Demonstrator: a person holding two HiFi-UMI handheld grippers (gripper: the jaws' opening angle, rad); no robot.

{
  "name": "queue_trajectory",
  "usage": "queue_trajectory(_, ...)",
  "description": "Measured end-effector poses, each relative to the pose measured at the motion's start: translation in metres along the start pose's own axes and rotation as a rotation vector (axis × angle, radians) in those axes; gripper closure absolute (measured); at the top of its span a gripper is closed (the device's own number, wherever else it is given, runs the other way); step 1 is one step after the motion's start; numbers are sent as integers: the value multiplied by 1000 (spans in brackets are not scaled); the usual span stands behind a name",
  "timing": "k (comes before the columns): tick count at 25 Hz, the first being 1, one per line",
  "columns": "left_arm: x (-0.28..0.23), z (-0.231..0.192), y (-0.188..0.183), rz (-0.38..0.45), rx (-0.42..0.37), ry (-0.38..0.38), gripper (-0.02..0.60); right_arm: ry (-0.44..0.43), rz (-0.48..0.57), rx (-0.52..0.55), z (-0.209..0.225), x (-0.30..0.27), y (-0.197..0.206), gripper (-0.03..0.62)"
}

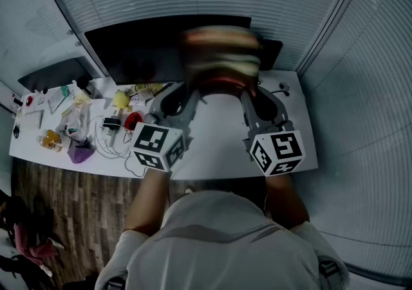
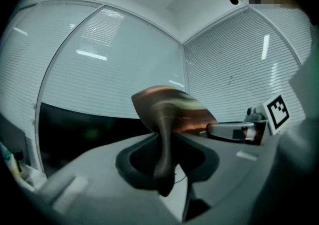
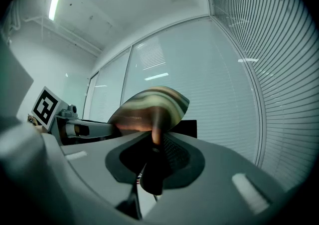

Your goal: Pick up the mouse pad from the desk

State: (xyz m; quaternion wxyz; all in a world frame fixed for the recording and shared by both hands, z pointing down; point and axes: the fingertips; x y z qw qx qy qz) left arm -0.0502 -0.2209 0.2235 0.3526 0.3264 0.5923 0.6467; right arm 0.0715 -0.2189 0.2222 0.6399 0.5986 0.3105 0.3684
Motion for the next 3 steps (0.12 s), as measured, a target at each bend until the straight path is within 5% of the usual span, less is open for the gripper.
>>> queue_trajectory(3,-1,-4,2,-5,5,-11,491,-5,-2,2,-2,-2,0,533)
Point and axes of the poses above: the fingertips, and each gripper's own axes: x backward along the fingers, z to its right, y out of its underside, and after that the axes turned 5 degrees about -x, right-handed
